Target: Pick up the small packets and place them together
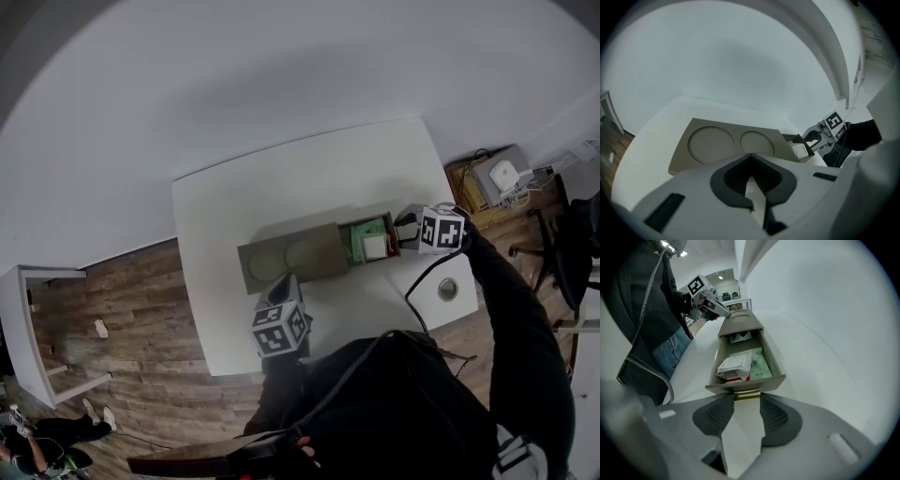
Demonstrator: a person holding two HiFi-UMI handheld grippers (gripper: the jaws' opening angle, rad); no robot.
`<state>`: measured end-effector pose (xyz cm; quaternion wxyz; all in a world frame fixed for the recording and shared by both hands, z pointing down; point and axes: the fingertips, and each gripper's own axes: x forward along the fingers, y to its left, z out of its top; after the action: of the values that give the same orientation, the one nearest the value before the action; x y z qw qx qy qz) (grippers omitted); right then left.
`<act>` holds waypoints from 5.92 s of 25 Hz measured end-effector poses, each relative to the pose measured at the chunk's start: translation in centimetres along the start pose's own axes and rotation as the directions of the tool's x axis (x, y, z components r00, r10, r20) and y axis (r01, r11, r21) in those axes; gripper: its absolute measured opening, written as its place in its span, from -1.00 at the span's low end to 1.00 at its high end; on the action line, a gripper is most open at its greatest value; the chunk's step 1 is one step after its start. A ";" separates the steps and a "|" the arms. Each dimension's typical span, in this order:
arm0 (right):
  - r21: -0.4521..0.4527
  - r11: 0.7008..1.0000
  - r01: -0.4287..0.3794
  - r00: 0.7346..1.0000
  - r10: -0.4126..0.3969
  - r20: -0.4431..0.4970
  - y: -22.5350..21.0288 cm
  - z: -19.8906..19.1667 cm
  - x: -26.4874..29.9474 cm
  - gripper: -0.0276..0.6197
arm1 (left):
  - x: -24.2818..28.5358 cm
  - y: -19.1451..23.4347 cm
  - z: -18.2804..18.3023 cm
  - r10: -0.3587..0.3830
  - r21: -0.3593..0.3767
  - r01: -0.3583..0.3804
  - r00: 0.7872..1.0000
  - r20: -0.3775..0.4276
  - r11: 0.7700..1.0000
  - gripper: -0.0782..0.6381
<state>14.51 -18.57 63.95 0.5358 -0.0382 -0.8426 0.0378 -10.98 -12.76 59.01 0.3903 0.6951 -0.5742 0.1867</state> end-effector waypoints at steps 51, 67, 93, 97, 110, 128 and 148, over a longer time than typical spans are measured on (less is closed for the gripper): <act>0.122 0.991 0.053 0.996 -0.043 -0.082 -1.1 -7.9 -2.6 -0.40 | -0.1 0.0 0.0 0.028 -0.006 -0.028 1.000 0.006 1.000 -0.78; 0.302 0.946 0.114 0.992 -0.092 -0.085 -1.8 -8.8 -5.0 -0.31 | 0.0 0.0 -0.1 0.024 -0.005 -0.024 1.000 0.007 1.000 -0.78; 0.376 0.914 0.153 0.982 -0.185 0.048 -1.8 8.3 -0.3 -0.42 | -2.2 0.2 0.0 0.014 -0.028 -0.012 0.999 0.047 1.000 -0.78; 0.401 0.905 0.141 0.987 -0.162 0.018 -1.3 8.3 0.9 -0.49 | -2.9 0.3 0.0 0.004 -0.031 -0.002 0.998 0.060 1.000 -0.78; 0.440 0.893 0.089 0.996 -0.094 -0.010 -0.9 7.9 3.0 -0.68 | -3.2 0.5 0.3 -0.006 -0.037 0.009 0.997 0.072 0.999 -0.78; 0.424 0.893 0.148 0.987 -0.162 -0.005 -1.1 7.6 -0.5 -0.91 | -3.3 0.4 0.1 -0.008 -0.031 0.010 0.998 0.065 0.999 -0.78; 0.243 0.959 0.145 0.942 -0.209 0.263 -0.5 23.0 -3.8 -0.91 | -6.4 1.4 -1.6 0.036 -0.077 -0.028 0.994 0.101 0.997 -0.78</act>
<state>-4.74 -19.96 50.83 0.4104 0.1034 -0.9018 0.0874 -13.71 -7.41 55.89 0.3835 0.6792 -0.6109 0.1353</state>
